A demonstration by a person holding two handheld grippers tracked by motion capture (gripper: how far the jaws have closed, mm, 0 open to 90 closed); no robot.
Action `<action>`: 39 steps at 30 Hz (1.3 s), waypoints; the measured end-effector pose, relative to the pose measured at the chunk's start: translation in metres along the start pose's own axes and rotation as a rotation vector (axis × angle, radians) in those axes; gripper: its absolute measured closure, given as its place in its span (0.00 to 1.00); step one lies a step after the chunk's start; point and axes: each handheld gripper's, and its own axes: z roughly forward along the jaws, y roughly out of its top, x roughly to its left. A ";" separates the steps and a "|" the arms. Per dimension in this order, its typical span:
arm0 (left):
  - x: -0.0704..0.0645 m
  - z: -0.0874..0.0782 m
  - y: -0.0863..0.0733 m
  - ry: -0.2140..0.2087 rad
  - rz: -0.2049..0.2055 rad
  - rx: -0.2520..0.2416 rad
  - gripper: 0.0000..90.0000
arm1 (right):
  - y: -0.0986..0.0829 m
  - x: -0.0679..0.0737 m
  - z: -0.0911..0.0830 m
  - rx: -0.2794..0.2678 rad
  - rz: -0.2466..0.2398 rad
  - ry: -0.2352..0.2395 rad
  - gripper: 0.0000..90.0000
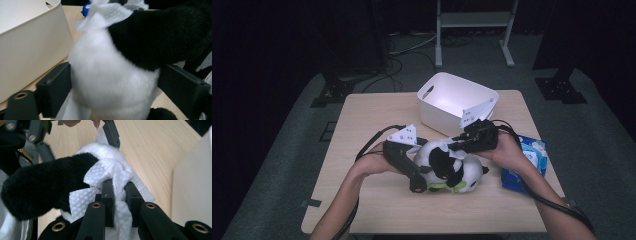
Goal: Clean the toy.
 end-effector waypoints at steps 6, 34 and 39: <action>-0.002 0.001 -0.020 -0.013 -0.003 -0.023 0.15 | 0.005 -0.001 0.016 -0.003 0.008 0.036 0.88; -0.015 0.005 -0.050 0.007 -0.005 0.019 0.14 | -0.026 -0.017 0.046 0.087 0.079 0.012 0.87; -0.018 0.007 -0.048 0.011 0.019 0.024 0.16 | -0.026 -0.016 0.049 0.090 0.079 0.026 0.88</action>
